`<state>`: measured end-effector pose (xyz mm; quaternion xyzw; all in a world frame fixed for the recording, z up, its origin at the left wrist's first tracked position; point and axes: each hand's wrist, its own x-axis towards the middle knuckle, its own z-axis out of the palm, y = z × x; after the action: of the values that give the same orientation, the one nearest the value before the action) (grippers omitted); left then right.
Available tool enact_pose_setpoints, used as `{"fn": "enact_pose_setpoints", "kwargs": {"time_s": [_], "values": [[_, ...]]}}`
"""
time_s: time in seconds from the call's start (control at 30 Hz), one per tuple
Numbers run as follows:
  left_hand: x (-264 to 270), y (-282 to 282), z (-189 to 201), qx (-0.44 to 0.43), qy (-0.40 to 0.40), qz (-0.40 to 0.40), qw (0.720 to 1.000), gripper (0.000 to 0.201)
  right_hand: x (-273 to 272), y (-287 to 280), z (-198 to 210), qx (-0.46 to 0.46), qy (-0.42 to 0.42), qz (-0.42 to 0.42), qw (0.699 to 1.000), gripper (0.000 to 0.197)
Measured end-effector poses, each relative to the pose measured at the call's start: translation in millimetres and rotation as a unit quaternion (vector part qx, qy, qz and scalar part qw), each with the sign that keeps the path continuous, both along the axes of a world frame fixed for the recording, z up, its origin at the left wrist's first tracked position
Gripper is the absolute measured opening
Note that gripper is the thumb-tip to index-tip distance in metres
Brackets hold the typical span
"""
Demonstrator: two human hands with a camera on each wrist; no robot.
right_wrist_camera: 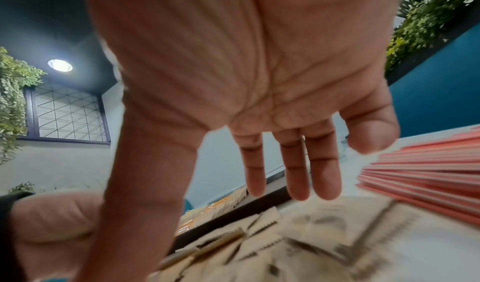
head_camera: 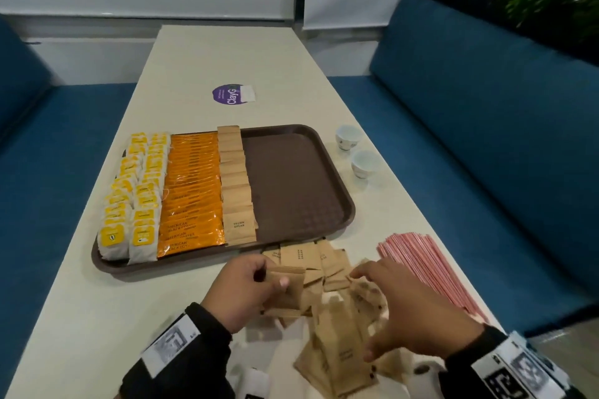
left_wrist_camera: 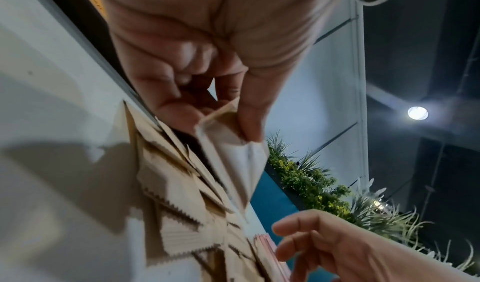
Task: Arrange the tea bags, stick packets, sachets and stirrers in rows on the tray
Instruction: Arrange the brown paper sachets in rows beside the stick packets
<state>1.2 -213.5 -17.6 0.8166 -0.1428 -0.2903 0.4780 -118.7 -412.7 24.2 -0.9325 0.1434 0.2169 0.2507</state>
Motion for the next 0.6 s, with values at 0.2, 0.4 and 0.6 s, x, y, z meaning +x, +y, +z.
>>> {"fn": "enact_pose_setpoints", "kwargs": {"time_s": [0.2,0.4,0.6], "values": [[-2,-20,-10,0.166,-0.13,0.001,0.977,0.023,-17,-2,-22,-0.047,-0.008,0.066,0.997,0.113],[-15,-36,-5,0.243,-0.14,-0.001,0.96,0.028,-8,-2,-37,-0.042,-0.076,0.069,0.994,0.096],[-28,-43,-7,0.209,-0.122,0.035,0.97,0.084,-6,-3,-35,-0.038,-0.118,0.071,0.99,0.092]]}}
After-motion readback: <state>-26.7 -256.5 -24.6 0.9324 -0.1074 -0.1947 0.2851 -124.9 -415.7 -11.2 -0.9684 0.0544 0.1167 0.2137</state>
